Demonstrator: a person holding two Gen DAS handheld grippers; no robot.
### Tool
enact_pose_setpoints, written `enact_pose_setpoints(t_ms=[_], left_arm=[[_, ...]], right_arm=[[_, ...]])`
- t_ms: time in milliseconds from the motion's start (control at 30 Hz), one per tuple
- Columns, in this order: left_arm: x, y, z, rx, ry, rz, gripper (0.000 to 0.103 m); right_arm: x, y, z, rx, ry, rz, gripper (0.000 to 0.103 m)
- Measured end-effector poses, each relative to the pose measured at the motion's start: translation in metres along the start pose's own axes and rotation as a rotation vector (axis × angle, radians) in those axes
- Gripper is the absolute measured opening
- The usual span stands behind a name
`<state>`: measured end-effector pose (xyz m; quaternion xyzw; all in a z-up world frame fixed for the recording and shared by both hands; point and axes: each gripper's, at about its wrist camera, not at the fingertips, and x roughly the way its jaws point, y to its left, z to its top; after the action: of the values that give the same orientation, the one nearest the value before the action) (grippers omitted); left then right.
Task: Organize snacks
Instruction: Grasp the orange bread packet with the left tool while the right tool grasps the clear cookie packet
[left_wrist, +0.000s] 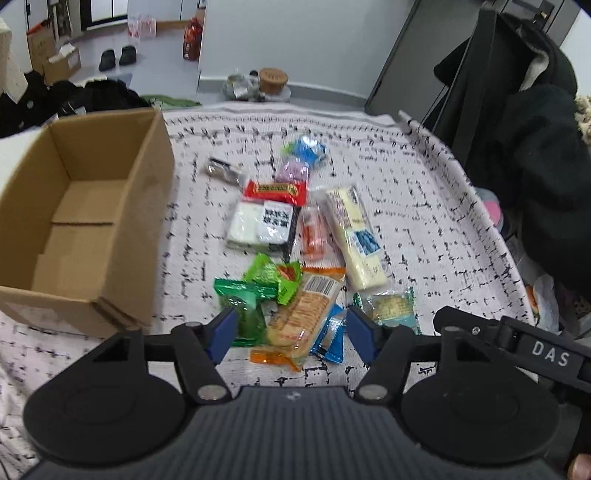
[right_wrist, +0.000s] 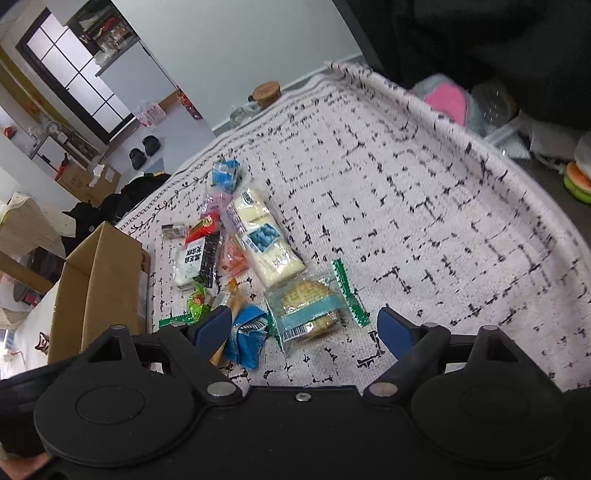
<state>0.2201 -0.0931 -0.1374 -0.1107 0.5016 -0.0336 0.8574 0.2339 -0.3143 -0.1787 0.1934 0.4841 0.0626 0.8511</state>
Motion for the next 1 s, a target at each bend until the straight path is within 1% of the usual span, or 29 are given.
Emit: enact_pose_setpoints(t_ms=[133, 300, 367, 467, 500, 567, 667, 833, 933, 1000], left_arm=[[0.025, -0.002, 0.001, -0.005, 0.047, 0.002, 0.061], [0.053, -0.005, 0.001, -0.006, 0.102, 0.016, 0.06], [0.062, -0.006, 0.001, -0.011, 0.118, 0.023, 0.059], [0.074, -0.007, 0.003, -0.018, 0.135, 0.013, 0.058], [0.076, -0.008, 0.003, -0.019, 0.136, 0.016, 0.056], [0.08, -0.008, 0.004, -0.023, 0.136, 0.019, 0.04], [0.078, -0.006, 0.009, -0.036, 0.134, 0.023, 0.034], [0.071, -0.01, 0.015, -0.033, 0.112, 0.011, 0.032], [0.07, -0.009, 0.017, -0.036, 0.1, 0.028, 0.032], [0.071, -0.004, 0.017, -0.053, 0.106, 0.036, 0.032]], right_arm=[[0.012, -0.006, 0.003, 0.025, 0.028, -0.002, 0.086], [0.027, -0.011, 0.008, 0.039, 0.06, 0.003, 0.086], [0.032, -0.012, 0.01, 0.039, 0.071, 0.006, 0.086], [0.04, -0.013, 0.011, 0.042, 0.088, 0.005, 0.086], [0.042, -0.014, 0.012, 0.043, 0.093, 0.005, 0.086], [0.047, -0.013, 0.012, 0.042, 0.095, 0.001, 0.086], [0.054, -0.01, 0.014, 0.026, 0.088, -0.018, 0.086], [0.068, 0.001, 0.015, -0.036, 0.098, -0.056, 0.087], [0.078, 0.007, 0.016, -0.07, 0.115, -0.081, 0.087], [0.082, 0.011, 0.014, -0.096, 0.123, -0.085, 0.086]])
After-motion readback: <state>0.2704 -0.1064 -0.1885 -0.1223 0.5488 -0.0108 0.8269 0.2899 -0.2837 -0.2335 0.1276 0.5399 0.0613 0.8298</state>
